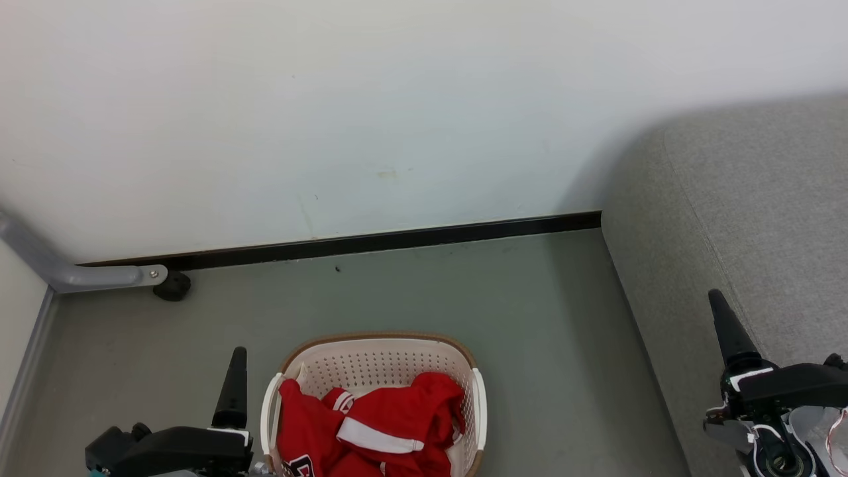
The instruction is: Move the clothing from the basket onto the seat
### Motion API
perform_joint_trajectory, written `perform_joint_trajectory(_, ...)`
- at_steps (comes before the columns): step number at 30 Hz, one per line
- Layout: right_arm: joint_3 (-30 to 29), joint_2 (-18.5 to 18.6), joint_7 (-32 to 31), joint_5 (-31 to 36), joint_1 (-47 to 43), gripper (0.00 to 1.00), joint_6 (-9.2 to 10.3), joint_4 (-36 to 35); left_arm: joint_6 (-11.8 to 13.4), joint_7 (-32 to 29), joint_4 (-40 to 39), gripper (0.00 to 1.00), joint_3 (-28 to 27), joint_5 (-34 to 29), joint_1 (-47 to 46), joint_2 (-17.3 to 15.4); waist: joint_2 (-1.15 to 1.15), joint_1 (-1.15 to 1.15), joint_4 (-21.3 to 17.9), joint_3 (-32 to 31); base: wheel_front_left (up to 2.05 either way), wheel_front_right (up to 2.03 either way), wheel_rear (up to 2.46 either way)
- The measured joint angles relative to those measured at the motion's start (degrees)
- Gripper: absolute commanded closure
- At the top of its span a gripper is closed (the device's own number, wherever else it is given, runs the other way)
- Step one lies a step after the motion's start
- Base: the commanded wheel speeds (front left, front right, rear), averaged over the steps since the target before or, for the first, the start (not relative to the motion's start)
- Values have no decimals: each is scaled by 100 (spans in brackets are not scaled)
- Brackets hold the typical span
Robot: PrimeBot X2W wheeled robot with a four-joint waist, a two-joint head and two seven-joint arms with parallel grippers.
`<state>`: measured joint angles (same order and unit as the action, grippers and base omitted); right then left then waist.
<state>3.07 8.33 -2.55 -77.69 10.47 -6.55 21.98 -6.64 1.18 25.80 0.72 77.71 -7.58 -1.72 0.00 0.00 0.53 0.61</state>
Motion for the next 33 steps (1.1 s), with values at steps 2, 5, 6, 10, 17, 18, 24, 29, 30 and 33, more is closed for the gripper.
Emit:
perform_joint_trajectory(2,142,75,53,166,57,0,0,14,10,29,15,0,31,-136,-46,-3,0,0,5,1,0,0,0)
perform_joint_trajectory(5,338,175,154,349,112,0,-1,35,31,107,67,0,81,-411,-69,-4,0,0,11,3,0,0,0)
perform_joint_trajectory(6,396,202,190,416,130,0,0,53,57,131,87,0,107,-481,-79,-7,0,0,12,3,0,0,0)
perform_joint_trajectory(10,649,338,341,695,248,0,-1,110,113,208,144,0,191,-870,-166,-10,0,0,16,4,0,0,0)
perform_joint_trajectory(17,1083,569,601,1248,452,0,-2,325,253,353,244,0,381,-1655,-247,-53,0,0,27,8,0,0,0)
perform_joint_trajectory(18,1083,569,601,1248,452,0,-2,325,253,353,244,0,381,-1655,-247,-53,0,0,27,8,0,0,0)
perform_joint_trajectory(24,1480,725,804,1774,642,0,-3,604,421,494,314,0,580,-2446,-284,-108,0,0,38,4,0,0,0)
perform_joint_trajectory(29,1735,827,927,2137,799,0,-8,773,549,604,346,0,730,-3007,-308,-177,0,0,42,-1,0,0,0)
perform_joint_trajectory(30,1785,844,942,2205,823,0,-9,801,571,609,354,0,758,-3139,-322,-185,0,0,42,-2,0,0,0)
perform_joint_trajectory(33,1965,893,1021,2424,915,0,-9,888,623,684,366,0,832,-3450,-388,-199,0,0,40,-6,0,0,0)
